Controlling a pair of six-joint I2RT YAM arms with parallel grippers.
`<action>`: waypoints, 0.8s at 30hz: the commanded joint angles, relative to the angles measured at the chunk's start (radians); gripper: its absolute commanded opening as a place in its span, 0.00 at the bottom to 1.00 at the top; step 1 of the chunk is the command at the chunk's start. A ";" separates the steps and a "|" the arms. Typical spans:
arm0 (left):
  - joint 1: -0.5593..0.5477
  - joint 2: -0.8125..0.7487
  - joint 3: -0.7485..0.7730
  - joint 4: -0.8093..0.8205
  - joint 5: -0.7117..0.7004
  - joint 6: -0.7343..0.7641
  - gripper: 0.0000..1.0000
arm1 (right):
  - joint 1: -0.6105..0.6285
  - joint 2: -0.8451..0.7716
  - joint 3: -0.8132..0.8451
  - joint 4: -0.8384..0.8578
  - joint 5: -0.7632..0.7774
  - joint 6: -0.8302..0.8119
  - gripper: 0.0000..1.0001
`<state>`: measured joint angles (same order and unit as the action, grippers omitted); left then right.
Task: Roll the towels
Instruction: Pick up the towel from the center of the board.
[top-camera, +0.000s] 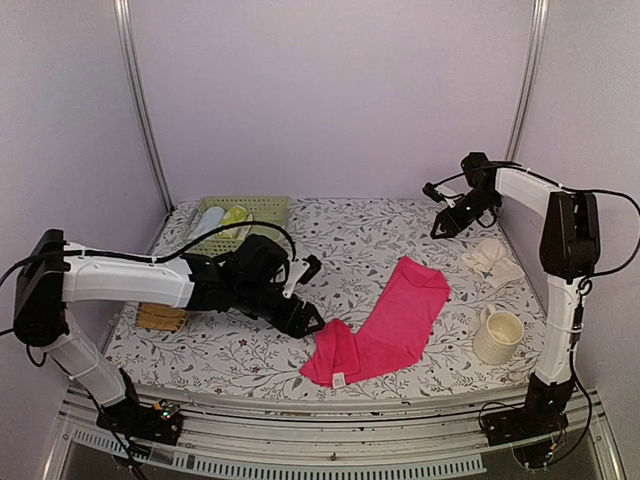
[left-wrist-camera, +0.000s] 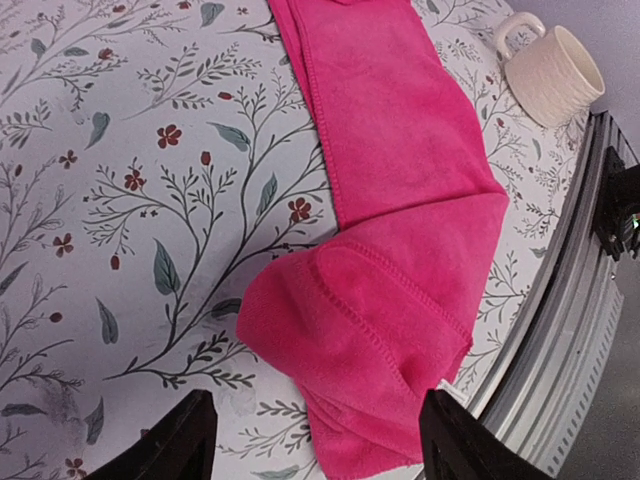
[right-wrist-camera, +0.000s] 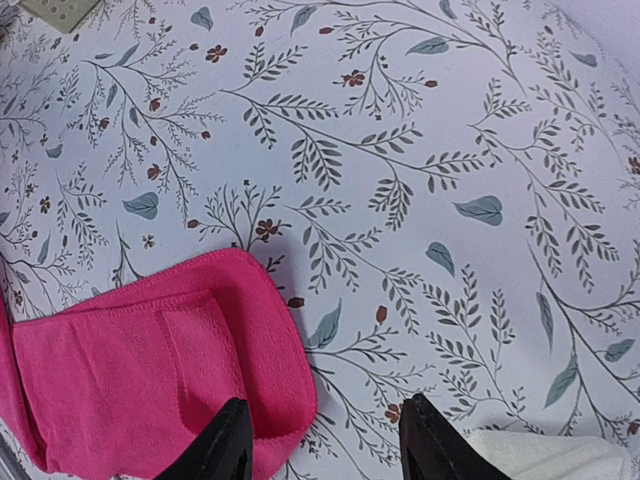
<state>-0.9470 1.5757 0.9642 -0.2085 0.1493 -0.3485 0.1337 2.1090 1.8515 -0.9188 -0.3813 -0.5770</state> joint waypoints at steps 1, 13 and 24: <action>-0.010 0.071 0.066 -0.040 0.088 -0.042 0.72 | 0.022 0.101 0.026 -0.021 -0.118 -0.020 0.56; -0.010 0.325 0.220 -0.096 0.096 -0.009 0.51 | 0.086 0.290 0.110 0.010 -0.140 -0.011 0.57; 0.023 0.273 0.229 -0.112 -0.003 0.101 0.00 | 0.139 0.356 0.221 -0.020 -0.138 -0.007 0.18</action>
<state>-0.9463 1.9060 1.1736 -0.2932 0.2249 -0.3073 0.2619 2.4359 2.0163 -0.9070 -0.4950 -0.5919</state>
